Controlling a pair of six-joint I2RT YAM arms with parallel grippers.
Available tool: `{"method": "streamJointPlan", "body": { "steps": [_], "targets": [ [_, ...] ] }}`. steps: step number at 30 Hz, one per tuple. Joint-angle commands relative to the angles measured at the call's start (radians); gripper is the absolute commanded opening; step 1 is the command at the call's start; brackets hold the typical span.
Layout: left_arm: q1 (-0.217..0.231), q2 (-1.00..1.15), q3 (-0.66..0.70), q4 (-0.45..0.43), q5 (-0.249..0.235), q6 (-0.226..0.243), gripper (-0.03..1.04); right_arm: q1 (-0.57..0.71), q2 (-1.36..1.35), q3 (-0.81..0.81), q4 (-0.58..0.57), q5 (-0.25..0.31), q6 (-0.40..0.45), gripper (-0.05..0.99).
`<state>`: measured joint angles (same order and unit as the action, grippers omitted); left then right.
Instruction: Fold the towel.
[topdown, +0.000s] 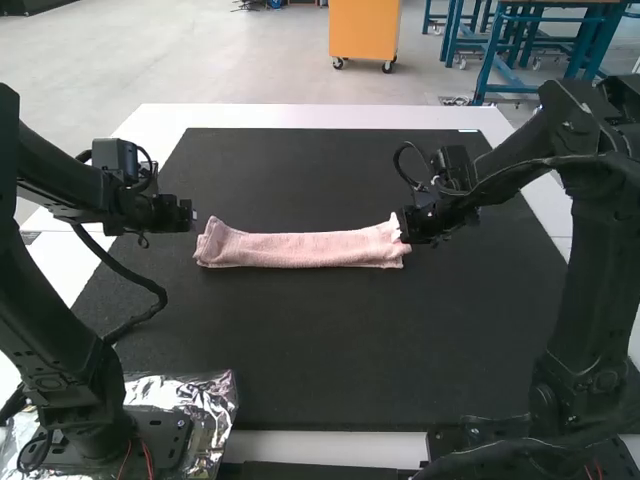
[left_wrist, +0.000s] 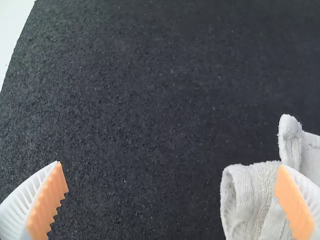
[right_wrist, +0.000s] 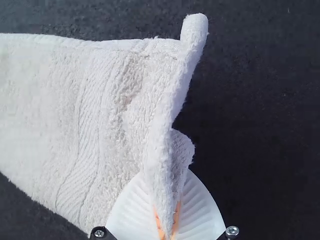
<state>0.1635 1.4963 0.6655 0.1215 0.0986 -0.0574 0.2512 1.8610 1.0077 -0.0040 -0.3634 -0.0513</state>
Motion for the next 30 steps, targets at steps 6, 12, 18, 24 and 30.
{"method": "streamJointPlan", "body": {
  "steps": [6,12,18,24,30],
  "targets": [
    [0.002,-0.021,0.059,0.018,0.01,0.007,0.97,0.031,-0.141,0.023,-0.001,-0.091,0.116,-0.03],
    [0.007,-0.022,0.051,0.029,0.007,0.007,0.97,0.192,-0.089,0.072,0.05,-0.08,0.168,-0.03],
    [0.03,-0.022,0.046,0.053,0.003,0.007,0.97,0.316,0.013,0.169,0.061,-0.065,0.183,-0.02],
    [0.07,-0.022,0.034,0.053,0.003,0.014,0.97,0.399,0.135,0.305,0.059,-0.057,0.194,-0.03],
    [0.099,-0.022,-0.004,0.076,0.004,0.045,0.97,0.476,0.254,0.453,0.039,-0.048,0.2,-0.02]
  ]
}}
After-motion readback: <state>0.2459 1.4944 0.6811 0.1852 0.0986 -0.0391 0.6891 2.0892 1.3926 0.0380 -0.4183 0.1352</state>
